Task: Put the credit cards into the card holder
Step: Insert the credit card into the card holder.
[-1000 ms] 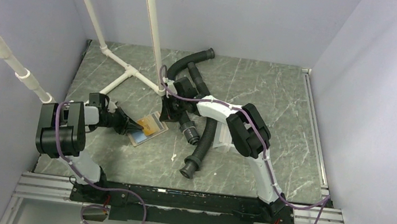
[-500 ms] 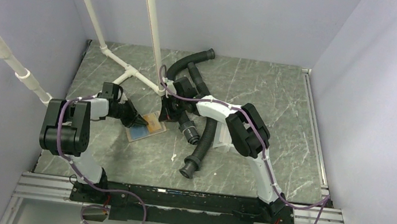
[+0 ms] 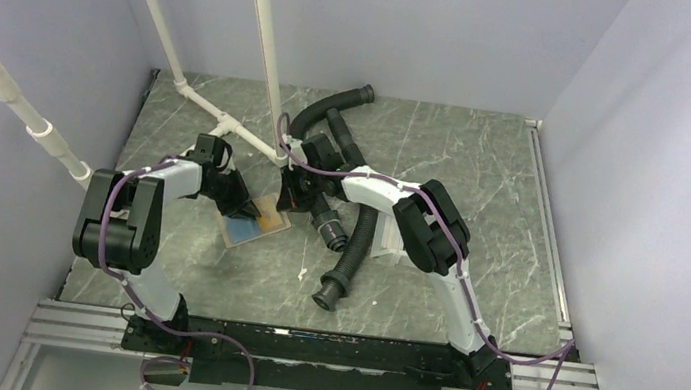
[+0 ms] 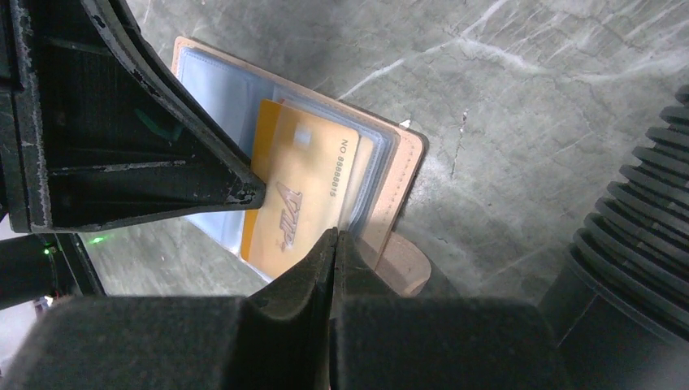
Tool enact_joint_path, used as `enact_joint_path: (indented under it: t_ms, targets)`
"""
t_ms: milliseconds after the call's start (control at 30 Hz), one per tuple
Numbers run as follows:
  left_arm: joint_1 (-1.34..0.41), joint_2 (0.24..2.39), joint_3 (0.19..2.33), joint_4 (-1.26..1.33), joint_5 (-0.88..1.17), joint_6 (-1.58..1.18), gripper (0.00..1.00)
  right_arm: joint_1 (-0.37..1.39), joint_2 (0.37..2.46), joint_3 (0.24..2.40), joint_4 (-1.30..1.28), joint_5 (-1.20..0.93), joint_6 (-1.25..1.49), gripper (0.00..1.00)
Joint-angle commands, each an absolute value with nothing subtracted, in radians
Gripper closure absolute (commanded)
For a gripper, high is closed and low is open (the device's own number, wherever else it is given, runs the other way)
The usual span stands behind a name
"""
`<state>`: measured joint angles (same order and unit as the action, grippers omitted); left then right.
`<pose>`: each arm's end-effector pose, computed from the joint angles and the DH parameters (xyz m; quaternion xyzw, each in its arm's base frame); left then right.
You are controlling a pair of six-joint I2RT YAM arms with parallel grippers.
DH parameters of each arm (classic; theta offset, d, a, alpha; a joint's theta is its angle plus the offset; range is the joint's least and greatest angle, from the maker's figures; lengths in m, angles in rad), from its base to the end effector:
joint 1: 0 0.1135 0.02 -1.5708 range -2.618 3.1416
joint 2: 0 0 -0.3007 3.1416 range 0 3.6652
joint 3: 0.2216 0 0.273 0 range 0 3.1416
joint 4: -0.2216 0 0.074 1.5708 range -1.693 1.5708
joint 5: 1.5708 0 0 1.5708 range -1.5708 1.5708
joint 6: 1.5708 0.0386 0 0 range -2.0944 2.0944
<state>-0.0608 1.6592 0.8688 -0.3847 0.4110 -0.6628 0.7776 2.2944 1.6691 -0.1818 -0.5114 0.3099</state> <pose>0.3172 -0.0348 0.1650 -0.2463 0.9286 -0.2552 0.1091 0.3748 0.3955 0.1538 -0.2997 0.8515 0.3874 0.1871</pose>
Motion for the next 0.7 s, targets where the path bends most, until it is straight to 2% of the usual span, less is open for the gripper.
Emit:
enact_joint_path:
  t_ms: [0, 167, 400, 467, 567, 667]
  targets:
    - [-0.084, 1.671, 0.92, -0.326, 0.417, -0.633, 0.8, 0.805, 2.328, 1.676, -0.187, -0.526, 0.291, 1.0]
    - [-0.179, 1.636, 0.954, -0.363, 0.304, -0.591, 0.79, 0.811, 2.327, 1.68, -0.19, -0.522, 0.281, 1.0]
    - [-0.184, 1.595, 0.904, -0.289, 0.442, -0.52, 0.69, 0.811, 2.324, 1.678, -0.188, -0.52, 0.275, 1.0]
    - [-0.183, 1.555, 0.884, -0.303, 0.432, -0.529, 0.62, 0.811, 2.323, 1.676, -0.19, -0.521, 0.273, 1.0]
    - [-0.136, 1.452, 0.821, -0.333, 0.385, -0.595, 0.45, 0.81, 2.318, 1.673, -0.198, -0.509, 0.267, 1.0]
    - [-0.043, 1.375, 0.778, -0.377, 0.407, -0.615, 0.41, 0.81, 2.315, 1.675, -0.204, -0.504, 0.262, 0.99]
